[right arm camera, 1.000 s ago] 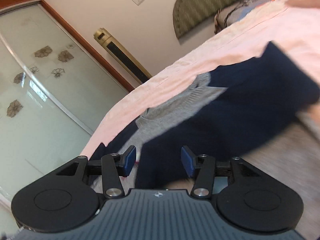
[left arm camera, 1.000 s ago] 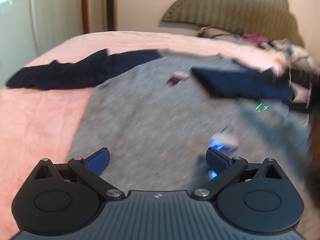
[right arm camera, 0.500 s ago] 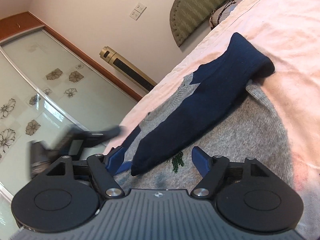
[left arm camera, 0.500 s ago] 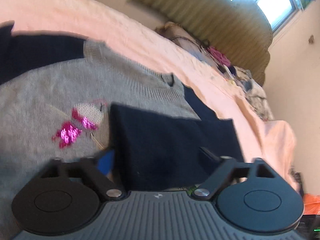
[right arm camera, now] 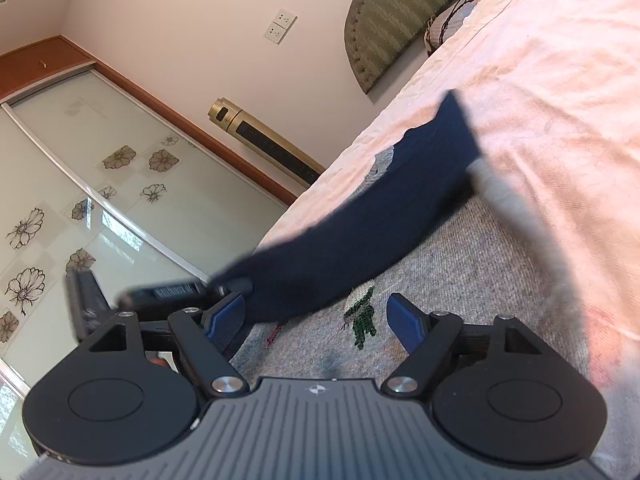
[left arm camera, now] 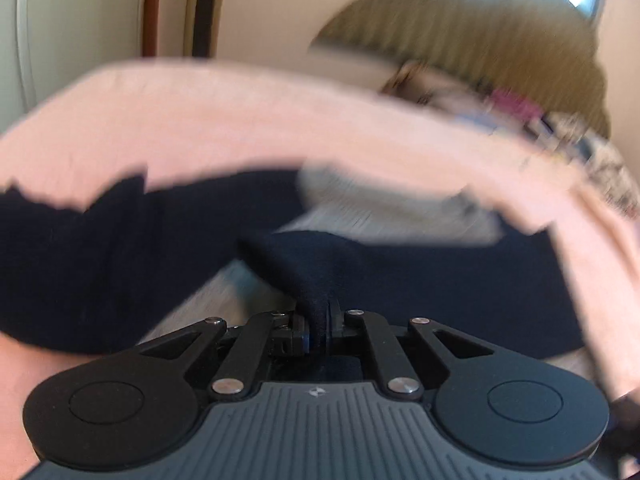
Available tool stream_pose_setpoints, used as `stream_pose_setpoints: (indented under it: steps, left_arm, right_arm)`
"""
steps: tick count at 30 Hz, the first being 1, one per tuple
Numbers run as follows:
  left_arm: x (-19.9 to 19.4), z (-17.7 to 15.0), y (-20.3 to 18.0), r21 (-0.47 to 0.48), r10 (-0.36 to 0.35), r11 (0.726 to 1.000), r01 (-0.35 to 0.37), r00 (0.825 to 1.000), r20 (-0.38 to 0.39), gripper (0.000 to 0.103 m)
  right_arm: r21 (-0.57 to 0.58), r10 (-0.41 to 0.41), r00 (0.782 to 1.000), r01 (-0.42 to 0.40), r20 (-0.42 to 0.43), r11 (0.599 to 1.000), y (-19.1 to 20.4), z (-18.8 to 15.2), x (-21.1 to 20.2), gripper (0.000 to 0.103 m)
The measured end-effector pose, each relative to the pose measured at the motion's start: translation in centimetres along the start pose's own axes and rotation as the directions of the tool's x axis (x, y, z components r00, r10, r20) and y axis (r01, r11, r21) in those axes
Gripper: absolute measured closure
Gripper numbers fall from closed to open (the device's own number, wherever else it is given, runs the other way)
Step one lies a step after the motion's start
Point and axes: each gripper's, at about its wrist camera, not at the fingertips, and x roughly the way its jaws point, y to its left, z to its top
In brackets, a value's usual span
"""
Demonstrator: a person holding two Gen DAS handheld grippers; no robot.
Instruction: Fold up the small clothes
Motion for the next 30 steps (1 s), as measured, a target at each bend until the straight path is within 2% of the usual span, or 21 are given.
stream_pose_setpoints:
  steps: [4, 6, 7, 9, 10, 12, 14, 16, 18, 21, 23, 27, 30]
  left_arm:
    - [-0.2, -1.2, -0.1, 0.021, -0.015, 1.0, 0.014, 0.999, 0.052, 0.097]
    - [-0.4, -1.3, 0.3, 0.014, -0.033, 0.999, 0.032, 0.998, 0.057, 0.097]
    - [-0.5, -1.3, 0.6, 0.015, -0.045, 0.999, 0.044, 0.997, 0.059, 0.097]
    - [-0.6, -1.3, 1.2, 0.02, -0.069, 0.997, 0.068, 0.996, 0.061, 0.094]
    - [-0.6, -1.3, 1.5, 0.015, -0.073, 0.997, 0.072, 0.995, 0.064, 0.092]
    - [-1.2, -1.2, 1.9, -0.008, -0.06, 0.998, 0.061, 0.994, 0.096, 0.091]
    - [-3.1, -1.4, 2.8, -0.04, -0.061, 0.997, 0.069, 0.982, 0.178, 0.09]
    - [-4.4, -1.3, 3.3, -0.063, -0.118, 0.989, 0.137, 0.964, 0.24, 0.09]
    - [-4.1, -0.9, 2.5, -0.052, -0.171, 0.981, 0.187, 0.96, 0.221, 0.09]
    - [-1.7, -0.5, 0.8, -0.023, -0.227, 0.972, 0.233, 0.963, 0.147, 0.09]
    - [0.5, -0.5, 0.5, -0.036, -0.179, 0.983, 0.182, 0.981, 0.071, 0.09]
    - [-0.1, -0.8, 2.3, -0.098, -0.181, 0.977, 0.191, 0.978, 0.104, 0.09]
    - [-1.8, -0.9, 2.8, -0.079, -0.105, 0.99, 0.119, 0.98, 0.171, 0.09]
  right_arm:
    - [-0.043, -0.049, 0.999, 0.049, 0.006, 0.998, 1.5, 0.7, -0.1, 0.021]
    - [-0.096, -0.031, 0.999, 0.034, 0.033, 0.995, 3.1, 1.9, 0.2, 0.019]
    - [-0.12, -0.032, 0.999, 0.037, 0.043, 0.992, 3.8, 2.7, 0.8, 0.017]
    - [-0.155, -0.056, 0.998, 0.061, 0.035, 0.986, 4.8, 4.4, 3.0, 0.002]
    - [-0.172, -0.088, 0.996, 0.092, 0.027, 0.981, 5.1, 5.2, 4.4, 0.003]
    - [-0.201, -0.164, 0.986, 0.167, 0.028, 0.965, 5.1, 6.7, 7.1, 0.006]
    - [-0.23, -0.244, 0.97, 0.241, 0.016, 0.943, 4.5, 7.7, 9.3, 0.006]
    - [-0.253, -0.329, 0.944, 0.317, -0.006, 0.914, 3.6, 8.1, 11.0, 0.006]
    - [-0.252, -0.373, 0.927, 0.352, -0.039, 0.901, 2.3, 8.1, 11.8, 0.008]
    - [-0.331, -0.348, 0.937, 0.328, -0.001, 0.885, 1.6, 6.4, 11.6, 0.006]
    - [-0.356, -0.356, 0.935, 0.334, 0.005, 0.873, 1.6, 5.9, 11.7, 0.006]
    - [-0.349, -0.342, 0.94, 0.321, 0.003, 0.88, 1.3, 6.0, 11.6, 0.006]
    - [-0.344, -0.325, 0.946, 0.305, -0.001, 0.888, 1.1, 6.2, 11.6, 0.001]
